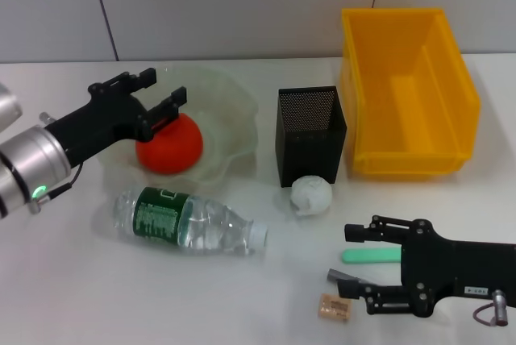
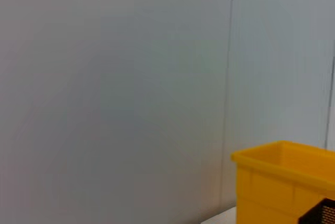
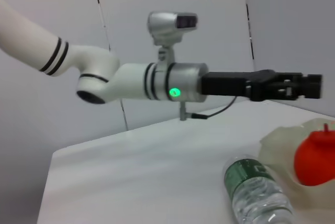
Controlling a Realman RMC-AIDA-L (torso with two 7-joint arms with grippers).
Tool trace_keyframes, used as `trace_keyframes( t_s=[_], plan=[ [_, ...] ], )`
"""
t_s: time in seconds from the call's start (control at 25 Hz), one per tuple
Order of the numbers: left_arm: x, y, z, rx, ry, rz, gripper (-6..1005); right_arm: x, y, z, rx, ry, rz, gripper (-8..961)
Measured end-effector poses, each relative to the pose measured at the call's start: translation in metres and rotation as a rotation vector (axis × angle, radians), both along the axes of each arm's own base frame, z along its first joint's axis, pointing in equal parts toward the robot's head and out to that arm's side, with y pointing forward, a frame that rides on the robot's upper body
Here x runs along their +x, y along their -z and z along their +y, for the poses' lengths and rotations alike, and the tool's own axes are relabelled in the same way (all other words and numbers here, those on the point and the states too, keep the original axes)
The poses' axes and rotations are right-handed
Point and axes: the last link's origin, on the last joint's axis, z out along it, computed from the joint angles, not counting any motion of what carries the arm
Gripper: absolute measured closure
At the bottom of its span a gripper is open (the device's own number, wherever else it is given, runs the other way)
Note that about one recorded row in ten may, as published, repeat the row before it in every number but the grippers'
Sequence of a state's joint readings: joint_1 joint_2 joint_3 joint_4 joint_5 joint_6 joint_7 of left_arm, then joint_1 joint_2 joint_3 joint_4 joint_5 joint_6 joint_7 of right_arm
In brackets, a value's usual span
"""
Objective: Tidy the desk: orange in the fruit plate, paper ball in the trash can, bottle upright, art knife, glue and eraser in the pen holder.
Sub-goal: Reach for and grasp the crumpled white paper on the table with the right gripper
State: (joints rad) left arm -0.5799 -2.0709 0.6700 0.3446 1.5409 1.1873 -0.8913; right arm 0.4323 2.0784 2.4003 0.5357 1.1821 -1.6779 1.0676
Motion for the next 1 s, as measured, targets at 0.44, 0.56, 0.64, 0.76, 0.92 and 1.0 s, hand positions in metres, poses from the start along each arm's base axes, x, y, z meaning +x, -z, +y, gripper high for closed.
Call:
trace_keyframes(
  t_s=[0.44,0.56,0.64,0.76,0.92,1.0],
  plan=[
    [-0.009,0.02,-0.061,-0.165,0.195,0.06,217,-0.032,-0.059,0.032,-0.079,0.115,-0.1,169],
    [-0.013,0.028,-0.076,-0.208,0.215,0.067,150,-0.055,-0.086,0.045,-0.108,0.146,-0.215,169],
    [-0.016,0.032,-0.082,-0.228,0.213,0.07,150,-0.072,-0.095,0.054,-0.135,0.178,-0.322,169],
    [-0.018,0.034,-0.087,-0.244,0.209,0.072,150,-0.092,-0.095,0.065,-0.172,0.233,-0.497,168],
    [-0.02,0.037,-0.091,-0.255,0.202,0.068,150,-0.117,-0.081,0.074,-0.192,0.287,-0.703,168],
    [-0.019,0.037,-0.091,-0.257,0.203,0.069,150,-0.131,-0.07,0.078,-0.196,0.309,-0.774,168]
  ],
)
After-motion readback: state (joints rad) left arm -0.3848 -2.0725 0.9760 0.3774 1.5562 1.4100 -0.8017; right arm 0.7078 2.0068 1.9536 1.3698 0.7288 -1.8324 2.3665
